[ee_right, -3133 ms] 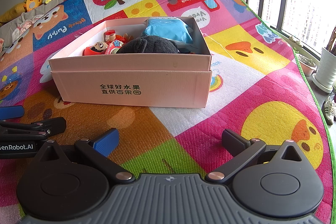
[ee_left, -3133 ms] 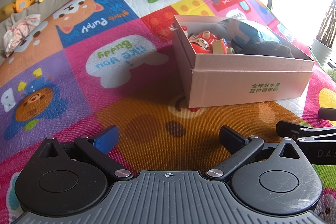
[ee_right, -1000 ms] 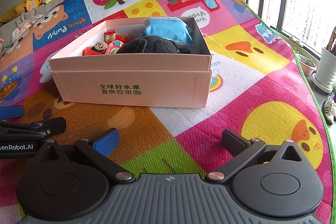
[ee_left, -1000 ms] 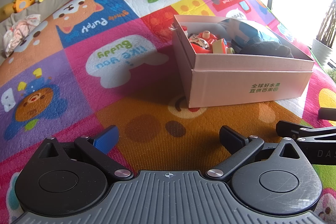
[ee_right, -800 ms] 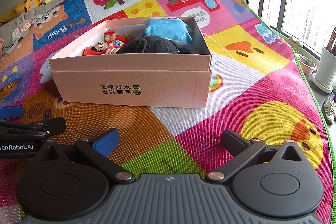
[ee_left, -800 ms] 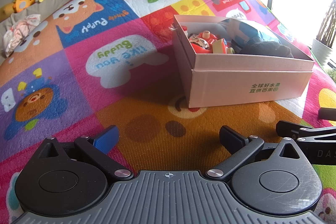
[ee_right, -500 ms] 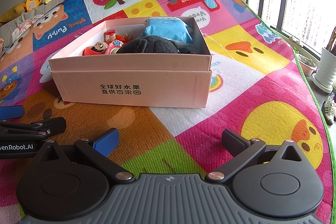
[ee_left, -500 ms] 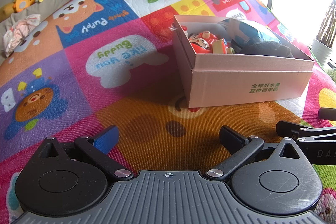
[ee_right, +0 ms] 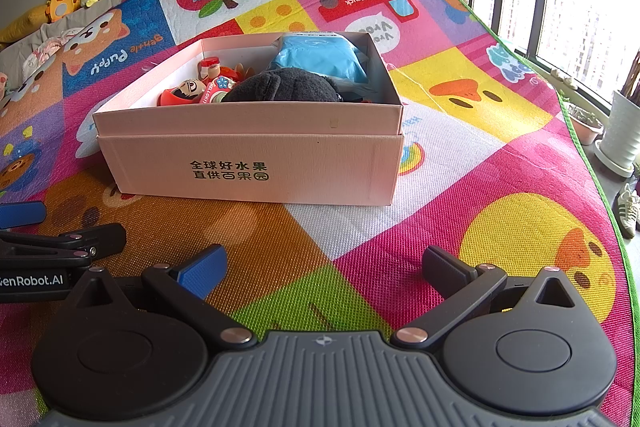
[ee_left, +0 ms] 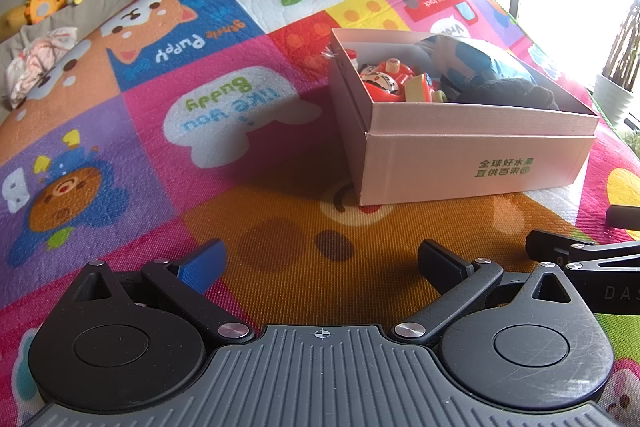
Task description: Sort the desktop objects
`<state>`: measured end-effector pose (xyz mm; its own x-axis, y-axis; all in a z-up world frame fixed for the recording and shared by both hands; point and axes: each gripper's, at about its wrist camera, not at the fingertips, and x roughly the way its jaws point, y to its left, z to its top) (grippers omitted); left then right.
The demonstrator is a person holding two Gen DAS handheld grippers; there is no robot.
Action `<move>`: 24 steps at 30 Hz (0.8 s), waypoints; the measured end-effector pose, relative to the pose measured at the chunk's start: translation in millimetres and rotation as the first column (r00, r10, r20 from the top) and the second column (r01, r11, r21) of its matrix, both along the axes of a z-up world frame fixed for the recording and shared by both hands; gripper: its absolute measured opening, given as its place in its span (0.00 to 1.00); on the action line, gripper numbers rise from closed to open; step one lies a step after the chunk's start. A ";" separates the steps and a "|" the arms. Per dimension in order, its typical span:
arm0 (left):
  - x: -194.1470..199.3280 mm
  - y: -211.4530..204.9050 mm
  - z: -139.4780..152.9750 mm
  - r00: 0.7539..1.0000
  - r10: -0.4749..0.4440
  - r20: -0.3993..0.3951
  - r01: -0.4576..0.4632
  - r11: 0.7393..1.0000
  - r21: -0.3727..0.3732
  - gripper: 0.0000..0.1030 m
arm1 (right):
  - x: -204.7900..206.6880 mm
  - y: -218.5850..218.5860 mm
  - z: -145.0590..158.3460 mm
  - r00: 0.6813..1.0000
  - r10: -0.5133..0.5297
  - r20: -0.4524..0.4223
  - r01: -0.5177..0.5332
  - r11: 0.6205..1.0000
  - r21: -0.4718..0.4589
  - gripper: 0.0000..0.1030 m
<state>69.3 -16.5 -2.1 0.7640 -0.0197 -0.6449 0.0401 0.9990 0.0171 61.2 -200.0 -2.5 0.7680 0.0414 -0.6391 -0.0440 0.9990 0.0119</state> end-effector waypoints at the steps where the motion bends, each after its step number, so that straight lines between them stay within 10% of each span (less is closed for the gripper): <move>1: 0.0 -0.1 0.0 1.000 0.000 0.000 0.000 1.000 0.000 1.00 | 0.0 0.0 0.0 1.000 0.000 0.000 0.000 1.000 0.000 1.00; 24: 0.3 -1.4 -0.6 1.000 -0.001 0.000 0.001 1.000 0.005 1.00 | 0.3 -0.9 -0.1 1.000 0.000 0.000 0.000 1.000 -0.002 1.00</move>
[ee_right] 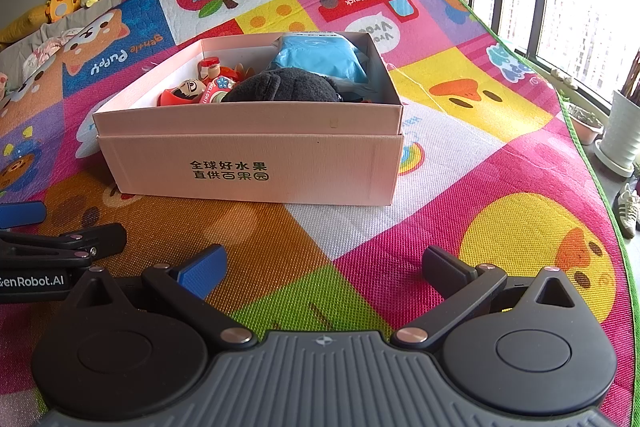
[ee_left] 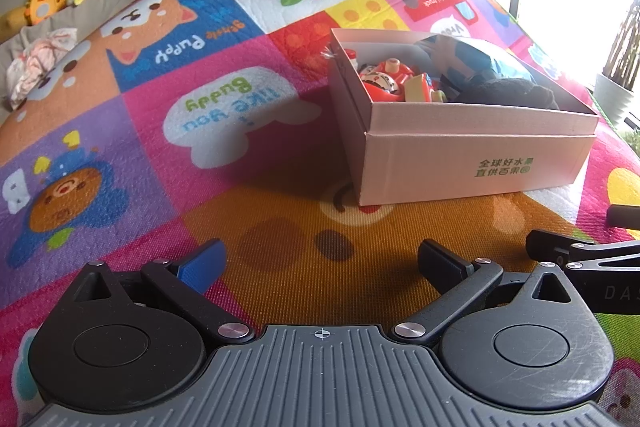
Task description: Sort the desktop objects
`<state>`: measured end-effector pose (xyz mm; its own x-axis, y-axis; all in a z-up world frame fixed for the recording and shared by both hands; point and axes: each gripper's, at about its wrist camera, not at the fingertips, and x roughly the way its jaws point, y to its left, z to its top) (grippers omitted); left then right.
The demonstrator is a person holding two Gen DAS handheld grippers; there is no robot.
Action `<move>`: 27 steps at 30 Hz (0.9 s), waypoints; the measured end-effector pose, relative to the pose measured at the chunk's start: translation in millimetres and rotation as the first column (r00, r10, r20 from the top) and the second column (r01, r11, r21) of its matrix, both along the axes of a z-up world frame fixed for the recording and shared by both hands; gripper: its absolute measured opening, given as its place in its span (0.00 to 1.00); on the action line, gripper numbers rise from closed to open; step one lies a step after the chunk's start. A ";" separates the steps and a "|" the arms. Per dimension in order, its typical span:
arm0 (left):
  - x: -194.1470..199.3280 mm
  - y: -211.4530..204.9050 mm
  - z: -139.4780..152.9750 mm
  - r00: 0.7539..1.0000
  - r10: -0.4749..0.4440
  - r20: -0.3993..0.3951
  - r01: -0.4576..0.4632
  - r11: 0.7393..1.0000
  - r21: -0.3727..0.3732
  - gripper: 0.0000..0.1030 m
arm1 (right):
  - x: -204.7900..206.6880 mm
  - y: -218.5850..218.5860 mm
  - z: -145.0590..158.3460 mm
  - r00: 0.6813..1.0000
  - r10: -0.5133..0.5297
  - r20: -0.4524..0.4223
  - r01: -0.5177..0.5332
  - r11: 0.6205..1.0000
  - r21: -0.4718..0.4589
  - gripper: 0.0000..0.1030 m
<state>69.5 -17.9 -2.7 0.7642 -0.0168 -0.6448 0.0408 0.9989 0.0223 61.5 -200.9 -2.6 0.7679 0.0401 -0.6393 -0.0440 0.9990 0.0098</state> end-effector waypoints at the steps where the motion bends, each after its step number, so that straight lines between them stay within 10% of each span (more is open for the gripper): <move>1: -0.2 -0.4 0.0 1.000 0.000 0.000 0.000 1.000 0.000 1.00 | -0.1 0.2 -0.1 1.000 0.000 0.000 0.000 1.000 0.001 1.00; 27: -4.9 4.2 2.8 0.999 -0.008 -0.031 0.008 1.000 -0.017 1.00 | 0.1 0.5 -0.3 1.000 0.000 0.000 0.000 1.000 0.001 1.00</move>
